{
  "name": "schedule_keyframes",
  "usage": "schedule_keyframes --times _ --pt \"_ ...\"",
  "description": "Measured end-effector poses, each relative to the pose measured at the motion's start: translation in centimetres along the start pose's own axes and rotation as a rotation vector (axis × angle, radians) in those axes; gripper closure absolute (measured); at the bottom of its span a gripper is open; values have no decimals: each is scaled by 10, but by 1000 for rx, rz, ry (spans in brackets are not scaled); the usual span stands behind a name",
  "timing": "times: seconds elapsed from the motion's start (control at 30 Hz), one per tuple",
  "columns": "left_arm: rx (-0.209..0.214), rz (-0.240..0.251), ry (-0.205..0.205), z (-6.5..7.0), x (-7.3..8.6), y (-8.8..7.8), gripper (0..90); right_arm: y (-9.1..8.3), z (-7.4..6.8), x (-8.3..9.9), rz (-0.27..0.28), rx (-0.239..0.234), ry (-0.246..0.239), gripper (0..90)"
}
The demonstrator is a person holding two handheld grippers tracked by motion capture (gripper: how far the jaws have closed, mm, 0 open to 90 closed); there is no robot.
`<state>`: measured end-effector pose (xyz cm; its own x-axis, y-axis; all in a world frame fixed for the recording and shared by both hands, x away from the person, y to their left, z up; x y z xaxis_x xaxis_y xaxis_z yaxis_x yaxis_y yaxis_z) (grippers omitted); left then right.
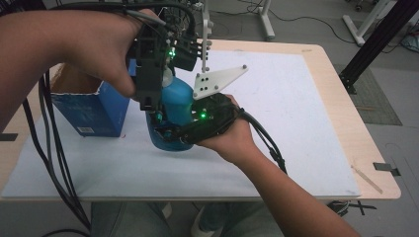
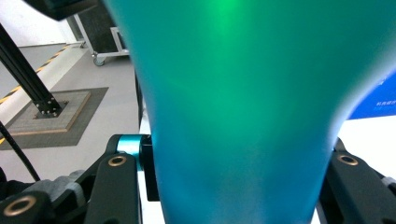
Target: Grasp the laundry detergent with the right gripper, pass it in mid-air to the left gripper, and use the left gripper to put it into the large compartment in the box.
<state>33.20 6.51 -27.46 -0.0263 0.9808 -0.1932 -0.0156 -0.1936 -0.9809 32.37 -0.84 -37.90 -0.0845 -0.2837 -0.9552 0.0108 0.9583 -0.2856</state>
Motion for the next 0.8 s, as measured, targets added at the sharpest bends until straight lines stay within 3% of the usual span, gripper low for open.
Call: schedule_keyframes --times 0.1,0.57,0.8 --pt "13 -5 -12 1 0 0 91 -1 0 0 4 -3 -1 455" --pt "-8 -34 10 0 -1 1 162 0 2 0 8 -1 2 456" --pt "-13 -44 -6 0 1 2 202 1 2 1 6 -2 4 456"
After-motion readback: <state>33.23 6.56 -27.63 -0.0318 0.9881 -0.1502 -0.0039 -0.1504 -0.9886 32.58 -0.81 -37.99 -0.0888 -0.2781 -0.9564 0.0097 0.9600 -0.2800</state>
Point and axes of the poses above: each handheld gripper's, and its own axes: y roughly forward along the jaws, x roughly out of its underside, z roughly to its right, the point moved 5 cm from there along y, roughly forward along the jaws, and after that the axes turned 6 degrees about z, right-handed, at the moved point
